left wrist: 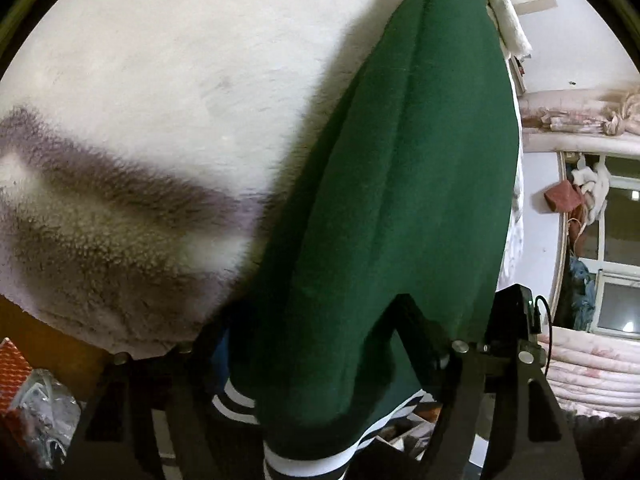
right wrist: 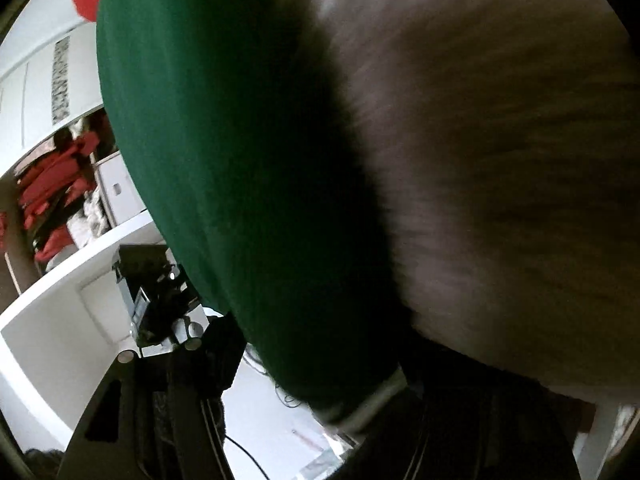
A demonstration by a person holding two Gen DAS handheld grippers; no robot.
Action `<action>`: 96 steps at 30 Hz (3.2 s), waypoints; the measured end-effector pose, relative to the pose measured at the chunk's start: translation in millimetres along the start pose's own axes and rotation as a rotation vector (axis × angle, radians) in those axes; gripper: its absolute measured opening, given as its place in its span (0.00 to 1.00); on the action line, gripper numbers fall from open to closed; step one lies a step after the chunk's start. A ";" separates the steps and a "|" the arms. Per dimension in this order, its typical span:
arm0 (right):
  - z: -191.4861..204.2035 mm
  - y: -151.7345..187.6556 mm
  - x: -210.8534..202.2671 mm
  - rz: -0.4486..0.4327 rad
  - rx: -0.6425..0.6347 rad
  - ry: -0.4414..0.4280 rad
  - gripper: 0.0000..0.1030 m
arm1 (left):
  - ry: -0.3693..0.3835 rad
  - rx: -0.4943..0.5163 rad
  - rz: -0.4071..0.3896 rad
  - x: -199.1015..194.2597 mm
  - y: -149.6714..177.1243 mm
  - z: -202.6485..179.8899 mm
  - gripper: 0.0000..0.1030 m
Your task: Fold large clothes
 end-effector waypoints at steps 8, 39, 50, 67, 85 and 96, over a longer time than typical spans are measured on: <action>26.2 13.8 12.1 -0.037 0.012 -0.065 0.30 | -0.015 0.052 -0.082 -17.4 13.3 -34.2 0.21; 284.8 -171.4 -336.2 -0.462 -0.140 -0.288 0.19 | 0.405 0.227 -0.436 -96.8 -262.5 -231.2 0.14; 208.9 -398.8 -305.6 -0.331 0.186 -0.244 0.30 | 0.118 -0.039 -0.150 49.4 -394.1 -167.1 0.16; 221.2 -448.9 -365.4 -0.435 -0.119 0.010 0.82 | 0.025 0.055 -0.408 -3.5 -405.2 -185.1 1.00; 240.0 -509.7 -243.8 -0.225 -0.127 -0.117 0.34 | -0.313 -0.037 -0.488 -15.3 -268.5 -100.2 1.00; 113.3 -251.7 -274.2 -0.421 0.587 -0.329 0.43 | -0.431 0.095 -0.425 -40.6 -198.7 -106.9 1.00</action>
Point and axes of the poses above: each gripper's, at about its wrist camera, not at the fingertips, and x roughly the way its jaws point, z to its left, y to its underside, the point moved 6 cm from there along x, roughly the way its jaws point, and after that the axes turned 7 degrees about y, right-handed, at the moved point
